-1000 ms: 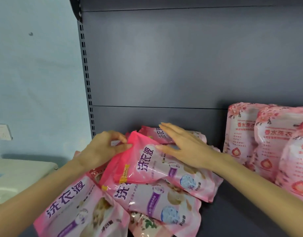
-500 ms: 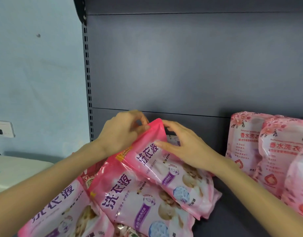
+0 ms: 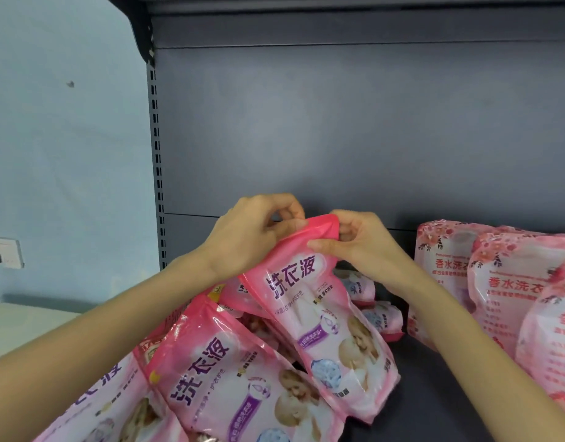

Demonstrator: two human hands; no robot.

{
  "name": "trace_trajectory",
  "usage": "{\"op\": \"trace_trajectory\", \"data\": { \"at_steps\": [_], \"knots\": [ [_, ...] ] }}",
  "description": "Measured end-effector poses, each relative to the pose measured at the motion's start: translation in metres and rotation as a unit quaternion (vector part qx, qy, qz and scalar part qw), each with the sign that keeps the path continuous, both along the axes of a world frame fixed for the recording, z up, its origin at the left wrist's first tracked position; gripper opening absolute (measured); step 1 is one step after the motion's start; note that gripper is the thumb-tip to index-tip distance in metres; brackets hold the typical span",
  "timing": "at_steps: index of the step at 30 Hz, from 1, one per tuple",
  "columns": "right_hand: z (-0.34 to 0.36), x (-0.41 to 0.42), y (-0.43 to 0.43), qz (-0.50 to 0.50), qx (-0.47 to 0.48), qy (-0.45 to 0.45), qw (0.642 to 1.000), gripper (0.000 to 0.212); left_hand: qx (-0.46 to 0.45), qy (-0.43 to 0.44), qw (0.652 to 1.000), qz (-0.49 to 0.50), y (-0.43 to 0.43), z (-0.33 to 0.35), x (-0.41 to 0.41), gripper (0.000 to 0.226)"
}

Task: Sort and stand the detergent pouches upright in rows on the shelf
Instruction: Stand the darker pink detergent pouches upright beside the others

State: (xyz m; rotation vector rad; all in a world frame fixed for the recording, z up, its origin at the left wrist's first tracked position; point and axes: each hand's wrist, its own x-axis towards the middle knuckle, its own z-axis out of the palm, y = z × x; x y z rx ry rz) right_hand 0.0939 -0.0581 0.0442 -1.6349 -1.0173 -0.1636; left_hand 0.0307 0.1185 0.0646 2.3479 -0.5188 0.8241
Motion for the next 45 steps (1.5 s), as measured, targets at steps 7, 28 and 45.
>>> {"op": "trace_trajectory", "data": {
  "at_steps": [7, 28, 45],
  "knots": [
    [0.010, 0.001, -0.020, -0.005, 0.026, 0.006, 1.000, 0.023, -0.101, 0.094, 0.989, -0.055, 0.009, -0.003, -0.010, 0.016],
    [0.046, -0.021, -0.084, -0.121, -0.091, -0.028, 0.988, 0.030, -0.154, 0.187, 0.960, -0.139, -0.030, 0.018, 0.007, 0.020],
    [0.054, -0.028, -0.138, -0.261, -0.171, -0.056, 0.948, 0.010, -0.152, 0.172, 0.950, -0.209, -0.092, 0.030, 0.049, 0.017]
  ]
}}
